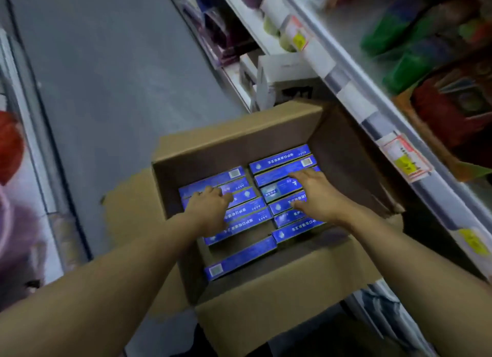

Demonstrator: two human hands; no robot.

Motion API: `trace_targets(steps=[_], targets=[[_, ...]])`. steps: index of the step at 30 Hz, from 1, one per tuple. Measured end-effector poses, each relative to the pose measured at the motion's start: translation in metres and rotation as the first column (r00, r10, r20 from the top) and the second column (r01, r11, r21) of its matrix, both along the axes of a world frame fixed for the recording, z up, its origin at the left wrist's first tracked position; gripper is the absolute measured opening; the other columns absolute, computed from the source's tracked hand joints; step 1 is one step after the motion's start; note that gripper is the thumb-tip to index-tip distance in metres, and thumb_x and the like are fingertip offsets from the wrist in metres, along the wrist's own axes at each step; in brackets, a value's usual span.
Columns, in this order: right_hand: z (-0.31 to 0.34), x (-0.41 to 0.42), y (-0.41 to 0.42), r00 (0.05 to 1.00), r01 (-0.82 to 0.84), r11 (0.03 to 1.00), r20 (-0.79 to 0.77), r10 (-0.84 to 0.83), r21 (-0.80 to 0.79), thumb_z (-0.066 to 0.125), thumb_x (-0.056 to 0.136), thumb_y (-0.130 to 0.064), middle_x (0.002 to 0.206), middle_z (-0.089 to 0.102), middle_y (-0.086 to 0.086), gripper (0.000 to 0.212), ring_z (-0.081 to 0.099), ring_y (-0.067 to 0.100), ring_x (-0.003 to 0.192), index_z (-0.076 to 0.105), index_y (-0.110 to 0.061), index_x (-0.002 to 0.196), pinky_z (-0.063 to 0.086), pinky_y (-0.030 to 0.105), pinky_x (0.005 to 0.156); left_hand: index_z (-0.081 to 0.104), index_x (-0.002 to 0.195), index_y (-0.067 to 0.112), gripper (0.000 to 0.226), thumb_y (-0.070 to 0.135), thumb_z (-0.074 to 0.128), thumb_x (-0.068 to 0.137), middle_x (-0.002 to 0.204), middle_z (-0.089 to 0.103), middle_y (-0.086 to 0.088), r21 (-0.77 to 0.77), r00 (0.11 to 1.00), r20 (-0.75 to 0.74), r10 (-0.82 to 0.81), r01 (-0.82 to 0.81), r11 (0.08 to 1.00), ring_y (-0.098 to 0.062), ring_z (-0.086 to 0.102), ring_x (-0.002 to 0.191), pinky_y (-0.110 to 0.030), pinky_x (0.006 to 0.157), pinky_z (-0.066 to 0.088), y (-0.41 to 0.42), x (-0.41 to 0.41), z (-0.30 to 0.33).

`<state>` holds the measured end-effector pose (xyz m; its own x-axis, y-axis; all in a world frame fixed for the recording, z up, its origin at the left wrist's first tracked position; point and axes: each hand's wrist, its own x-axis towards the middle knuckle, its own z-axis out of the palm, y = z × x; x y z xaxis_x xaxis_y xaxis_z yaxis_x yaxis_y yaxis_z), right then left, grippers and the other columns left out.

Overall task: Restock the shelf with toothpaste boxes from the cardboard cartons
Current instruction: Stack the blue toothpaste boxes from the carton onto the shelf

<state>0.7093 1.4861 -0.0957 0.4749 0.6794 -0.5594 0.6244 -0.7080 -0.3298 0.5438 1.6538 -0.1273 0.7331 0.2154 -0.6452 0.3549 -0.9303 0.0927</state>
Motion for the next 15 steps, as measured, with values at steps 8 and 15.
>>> trace_targets(steps=[8,15], targets=[[-0.088,0.022,-0.016,0.996,0.03,0.999,-0.088,-0.033,-0.034,0.063,0.088,-0.024,0.148,0.029,0.01,0.068,0.019,0.026,0.139,0.028,-0.014,0.146,0.022,0.033,0.112,0.034,0.135,0.017,0.061,0.039,0.062,0.086,0.134,0.04,-0.01,0.019,0.997,-0.058,0.058,-0.057,0.998,-0.03,0.036,0.125,-0.041,0.097,0.036,-0.041,0.005,-0.104],[-0.119,0.033,-0.023,0.996,0.038,0.999,-0.079,-0.04,-0.03,0.064,0.087,-0.024,0.147,0.03,0.011,0.068,0.021,0.027,0.138,0.031,-0.013,0.145,0.022,0.032,0.111,0.033,0.13,0.012,0.062,0.035,0.066,0.083,0.129,0.04,-0.01,0.08,0.99,0.017,0.137,-0.138,0.987,-0.029,0.04,0.119,-0.038,0.084,0.041,-0.059,0.012,-0.144]])
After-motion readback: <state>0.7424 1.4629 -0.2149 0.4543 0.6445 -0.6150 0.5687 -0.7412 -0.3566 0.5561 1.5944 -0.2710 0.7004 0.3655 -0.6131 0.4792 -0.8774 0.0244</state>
